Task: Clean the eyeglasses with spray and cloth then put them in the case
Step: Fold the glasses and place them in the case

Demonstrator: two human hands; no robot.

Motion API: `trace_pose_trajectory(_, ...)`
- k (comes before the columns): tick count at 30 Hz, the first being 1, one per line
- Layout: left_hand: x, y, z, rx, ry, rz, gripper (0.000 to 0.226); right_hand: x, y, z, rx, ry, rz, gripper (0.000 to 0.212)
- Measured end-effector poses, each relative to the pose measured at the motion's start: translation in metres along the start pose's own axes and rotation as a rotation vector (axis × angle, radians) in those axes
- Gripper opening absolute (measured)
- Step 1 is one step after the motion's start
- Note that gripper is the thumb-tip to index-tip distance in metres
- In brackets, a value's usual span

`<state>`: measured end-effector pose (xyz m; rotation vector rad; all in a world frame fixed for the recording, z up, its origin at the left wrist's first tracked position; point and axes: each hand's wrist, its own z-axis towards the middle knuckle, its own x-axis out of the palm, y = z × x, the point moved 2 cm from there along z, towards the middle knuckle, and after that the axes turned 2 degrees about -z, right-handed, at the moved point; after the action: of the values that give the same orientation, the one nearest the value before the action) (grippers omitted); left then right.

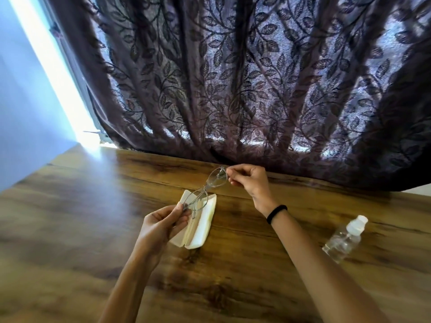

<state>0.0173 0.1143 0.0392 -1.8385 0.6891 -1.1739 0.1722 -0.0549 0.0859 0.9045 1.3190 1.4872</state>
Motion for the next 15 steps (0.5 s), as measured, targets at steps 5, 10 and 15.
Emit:
trace_pose_trajectory(5,-0.005,0.008,-0.007,0.053,-0.029,0.252,0.025,0.019,-0.021,0.013,0.055,0.049,-0.104,0.019)
trace_pose_trajectory(10,-0.005,0.021,-0.006,0.063,-0.107,0.461,0.025,0.028,-0.042,0.02,0.124,0.094,-0.199,0.013)
trace_pose_trajectory(15,-0.008,0.035,-0.004,0.066,-0.159,0.644,0.02,0.033,-0.054,0.021,0.119,0.112,-0.287,0.013)
